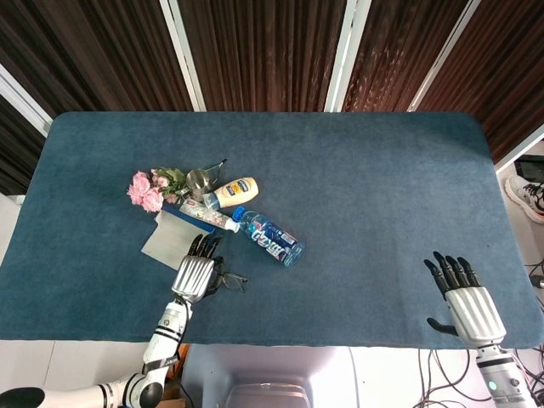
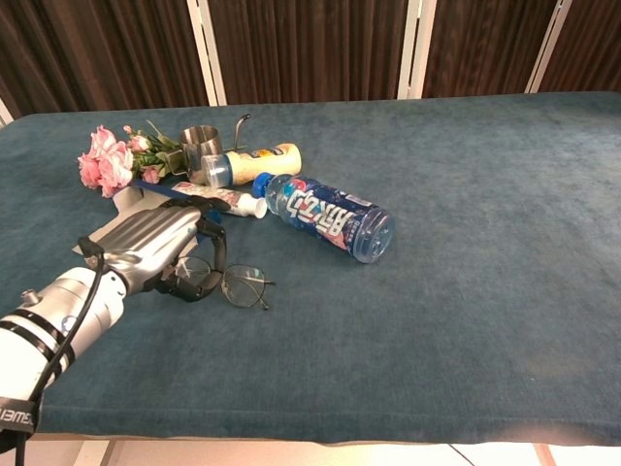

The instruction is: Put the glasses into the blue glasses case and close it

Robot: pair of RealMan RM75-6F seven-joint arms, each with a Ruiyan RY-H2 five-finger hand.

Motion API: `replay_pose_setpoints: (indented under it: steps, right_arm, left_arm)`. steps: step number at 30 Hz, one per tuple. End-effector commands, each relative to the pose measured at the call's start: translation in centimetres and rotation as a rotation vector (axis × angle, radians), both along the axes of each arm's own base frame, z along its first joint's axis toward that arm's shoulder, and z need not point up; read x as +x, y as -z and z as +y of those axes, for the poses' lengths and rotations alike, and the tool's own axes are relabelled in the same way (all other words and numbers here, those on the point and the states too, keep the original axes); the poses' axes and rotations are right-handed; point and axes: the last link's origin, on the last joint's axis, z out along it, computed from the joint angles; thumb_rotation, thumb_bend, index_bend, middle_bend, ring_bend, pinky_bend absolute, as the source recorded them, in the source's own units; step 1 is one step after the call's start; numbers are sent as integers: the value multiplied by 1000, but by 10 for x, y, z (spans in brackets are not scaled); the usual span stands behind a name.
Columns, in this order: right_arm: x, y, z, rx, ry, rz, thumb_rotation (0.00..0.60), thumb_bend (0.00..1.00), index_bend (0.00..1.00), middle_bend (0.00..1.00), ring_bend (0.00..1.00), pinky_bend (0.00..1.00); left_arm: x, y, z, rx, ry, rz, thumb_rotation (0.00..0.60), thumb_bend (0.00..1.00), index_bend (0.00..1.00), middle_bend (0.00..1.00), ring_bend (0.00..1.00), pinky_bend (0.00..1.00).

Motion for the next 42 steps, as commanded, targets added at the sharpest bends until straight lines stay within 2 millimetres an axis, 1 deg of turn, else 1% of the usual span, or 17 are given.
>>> replay_pose_setpoints:
  steps: [1, 4, 7, 13, 19, 23, 32, 36, 42]
  right_arm:
    - [0, 0, 0, 1, -1, 1, 600, 217, 0, 0, 0, 0]
    - [1, 1, 2, 7, -3, 3, 600, 217, 0, 0, 0, 0]
    - [1, 1, 3, 10, -4, -1, 600, 217, 0, 0, 0, 0]
    - [2, -2, 4, 6, -5, -20, 600, 217, 0, 0, 0, 0]
    - [2, -3, 5, 9, -6, -28, 600, 217, 0, 0, 0, 0]
    - [1, -3, 4, 10, -4, -25, 600, 217, 0, 0, 0, 0]
    - [1, -6, 4, 2, 1, -38, 600, 217, 0, 0, 0, 0]
    - [1, -6, 3, -1, 3, -36, 600, 217, 0, 0, 0, 0]
    - [1, -7, 3, -4, 2, -39, 600, 217, 0, 0, 0, 0]
  left_arm:
    - [1, -10, -2, 27, 12, -9, 600, 452, 669, 91, 0, 21]
    - [4, -23, -2, 62, 20, -23, 600, 452, 673, 95, 0, 21]
    - [4, -35, 4, 92, 19, -34, 600, 454, 673, 97, 0, 21]
    - [-2, -66, 30, 135, 18, -12, 600, 455, 671, 96, 0, 21]
    - [-11, -80, 59, 179, 16, 29, 600, 453, 671, 102, 0, 22]
    - [-20, -82, 74, 200, 18, 59, 600, 455, 672, 107, 0, 21]
    - [-42, -72, 104, 239, 39, 169, 600, 446, 671, 120, 0, 24]
    - [-51, -68, 112, 241, 42, 206, 600, 437, 664, 119, 0, 24]
    - [-61, -64, 116, 238, 37, 227, 600, 422, 653, 116, 0, 24]
